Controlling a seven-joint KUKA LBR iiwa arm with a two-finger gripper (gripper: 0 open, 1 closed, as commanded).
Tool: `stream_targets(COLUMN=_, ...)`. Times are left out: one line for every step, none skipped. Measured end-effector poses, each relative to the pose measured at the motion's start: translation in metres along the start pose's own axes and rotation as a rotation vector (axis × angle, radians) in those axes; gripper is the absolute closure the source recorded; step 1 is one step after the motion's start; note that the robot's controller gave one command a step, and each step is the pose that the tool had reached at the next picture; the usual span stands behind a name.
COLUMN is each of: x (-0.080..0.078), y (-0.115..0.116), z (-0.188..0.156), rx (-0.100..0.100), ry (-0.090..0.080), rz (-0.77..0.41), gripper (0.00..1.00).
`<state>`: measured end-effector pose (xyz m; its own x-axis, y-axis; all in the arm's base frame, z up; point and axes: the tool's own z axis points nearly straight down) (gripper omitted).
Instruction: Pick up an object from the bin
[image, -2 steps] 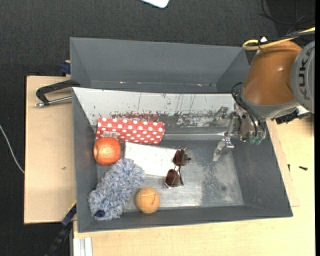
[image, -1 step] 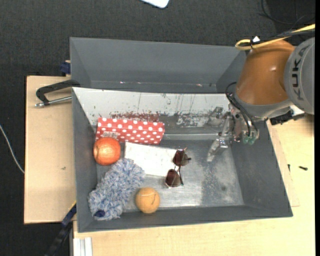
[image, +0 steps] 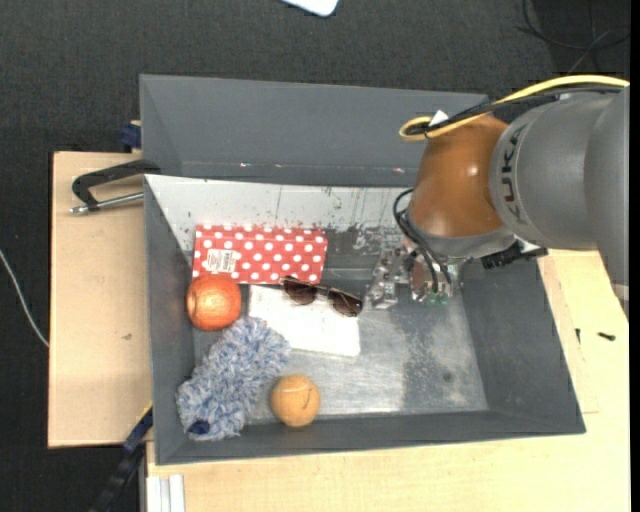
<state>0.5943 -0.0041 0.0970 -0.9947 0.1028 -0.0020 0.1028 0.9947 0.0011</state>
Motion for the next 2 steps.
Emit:
stream_targets(x=0.000, y=0.000, z=0.000, rx=0.000, ry=0.000, rz=0.000, gripper=1.00)
stream_targets(x=0.003, y=0.001, z=-0.041, rx=0.000, ry=0.005, rz=0.014, gripper=1.00)
